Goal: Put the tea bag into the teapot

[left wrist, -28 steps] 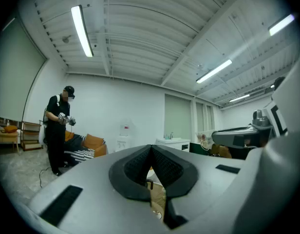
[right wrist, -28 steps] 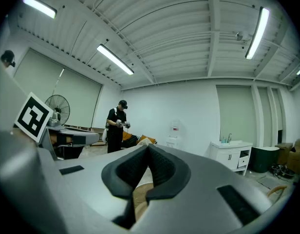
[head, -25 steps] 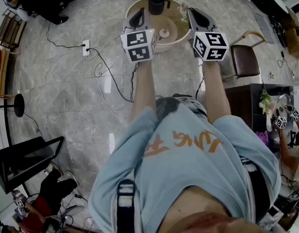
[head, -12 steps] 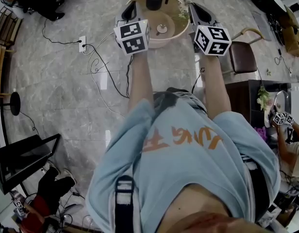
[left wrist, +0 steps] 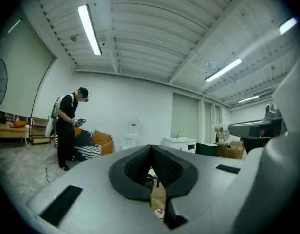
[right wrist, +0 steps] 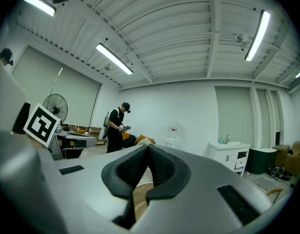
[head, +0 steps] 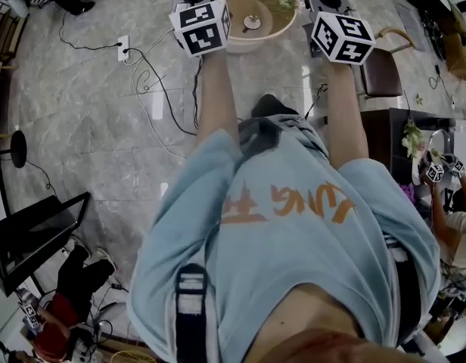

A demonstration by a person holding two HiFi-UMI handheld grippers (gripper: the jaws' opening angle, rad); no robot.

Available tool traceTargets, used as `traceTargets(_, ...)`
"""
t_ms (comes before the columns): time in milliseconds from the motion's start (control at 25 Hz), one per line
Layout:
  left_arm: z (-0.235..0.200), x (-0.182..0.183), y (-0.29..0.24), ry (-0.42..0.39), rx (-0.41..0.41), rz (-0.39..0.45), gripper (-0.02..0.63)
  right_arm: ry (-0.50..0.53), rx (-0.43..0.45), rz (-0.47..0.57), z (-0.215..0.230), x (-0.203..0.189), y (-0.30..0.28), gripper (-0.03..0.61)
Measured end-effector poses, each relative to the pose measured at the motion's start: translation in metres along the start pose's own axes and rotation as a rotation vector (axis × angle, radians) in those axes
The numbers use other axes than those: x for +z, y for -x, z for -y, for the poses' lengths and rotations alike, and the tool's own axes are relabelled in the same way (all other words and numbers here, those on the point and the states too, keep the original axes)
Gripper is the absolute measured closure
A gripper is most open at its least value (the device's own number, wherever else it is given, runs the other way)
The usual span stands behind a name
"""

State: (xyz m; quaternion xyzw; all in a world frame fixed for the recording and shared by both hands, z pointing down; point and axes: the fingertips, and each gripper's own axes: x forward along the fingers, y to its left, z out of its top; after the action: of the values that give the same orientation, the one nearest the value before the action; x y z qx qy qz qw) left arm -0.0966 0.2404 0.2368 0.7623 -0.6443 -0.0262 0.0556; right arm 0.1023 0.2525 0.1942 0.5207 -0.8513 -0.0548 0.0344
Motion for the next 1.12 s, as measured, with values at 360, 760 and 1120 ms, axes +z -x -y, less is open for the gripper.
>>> traceTargets(360, 0.001, 0.023, -0.021, -0.02, -0.036, 0.043, 0.589, 0.051, 0.01, 0.038, -0.001, 0.023, -0.027, 0.565)
traceTargets(760, 0.003, 0.044, -0.071, -0.096, -0.046, 0.079, 0.59, -0.074, -0.036, 0.092, 0.058, 0.022, -0.073, 0.565)
traceTargets(1120, -0.035, 0.011, -0.138, -0.039, 0.038, 0.015, 0.591, -0.109, 0.018, 0.025, 0.081, -0.011, -0.153, 0.565)
